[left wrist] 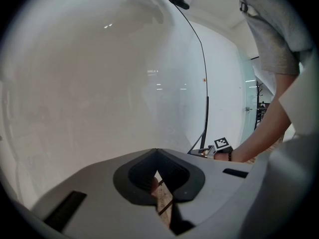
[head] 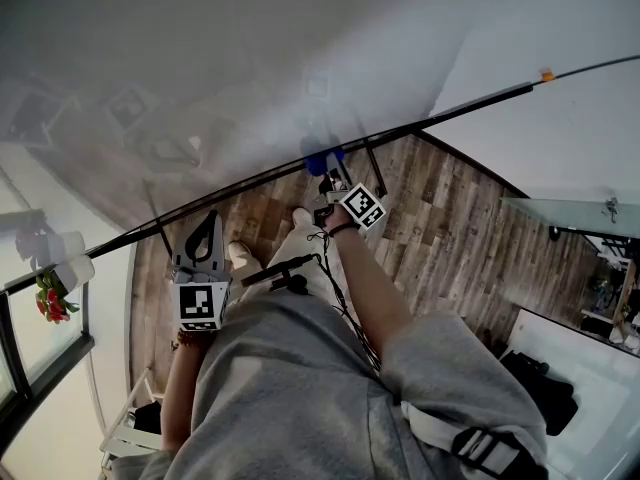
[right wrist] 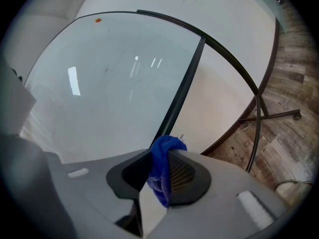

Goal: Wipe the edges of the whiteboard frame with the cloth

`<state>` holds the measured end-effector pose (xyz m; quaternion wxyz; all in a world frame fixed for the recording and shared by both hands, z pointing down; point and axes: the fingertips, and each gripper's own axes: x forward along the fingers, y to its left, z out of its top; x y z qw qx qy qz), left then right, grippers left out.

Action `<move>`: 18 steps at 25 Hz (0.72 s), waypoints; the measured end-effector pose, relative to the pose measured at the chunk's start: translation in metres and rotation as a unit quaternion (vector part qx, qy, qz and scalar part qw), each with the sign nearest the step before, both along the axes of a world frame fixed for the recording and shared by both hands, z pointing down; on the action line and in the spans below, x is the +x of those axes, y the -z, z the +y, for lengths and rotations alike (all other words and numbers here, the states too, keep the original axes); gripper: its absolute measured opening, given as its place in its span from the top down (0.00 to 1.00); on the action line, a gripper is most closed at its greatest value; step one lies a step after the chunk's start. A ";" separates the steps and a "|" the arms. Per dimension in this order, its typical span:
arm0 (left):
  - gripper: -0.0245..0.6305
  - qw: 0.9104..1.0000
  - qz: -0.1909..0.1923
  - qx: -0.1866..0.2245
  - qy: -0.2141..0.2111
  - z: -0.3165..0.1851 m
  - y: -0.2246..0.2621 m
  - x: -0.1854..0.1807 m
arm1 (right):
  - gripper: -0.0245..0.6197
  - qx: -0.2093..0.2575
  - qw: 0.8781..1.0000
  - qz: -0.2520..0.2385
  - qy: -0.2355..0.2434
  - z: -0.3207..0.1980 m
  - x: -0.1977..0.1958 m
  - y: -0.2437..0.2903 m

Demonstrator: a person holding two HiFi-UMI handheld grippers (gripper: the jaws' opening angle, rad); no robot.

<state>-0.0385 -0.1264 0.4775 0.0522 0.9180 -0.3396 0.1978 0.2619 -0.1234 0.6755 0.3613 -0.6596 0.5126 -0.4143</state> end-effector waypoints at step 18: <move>0.95 1.000 0.011 -0.013 0.007 -0.004 -0.009 -0.058 | 0.81 0.036 0.998 -0.050 -0.028 -0.008 -0.071 -0.001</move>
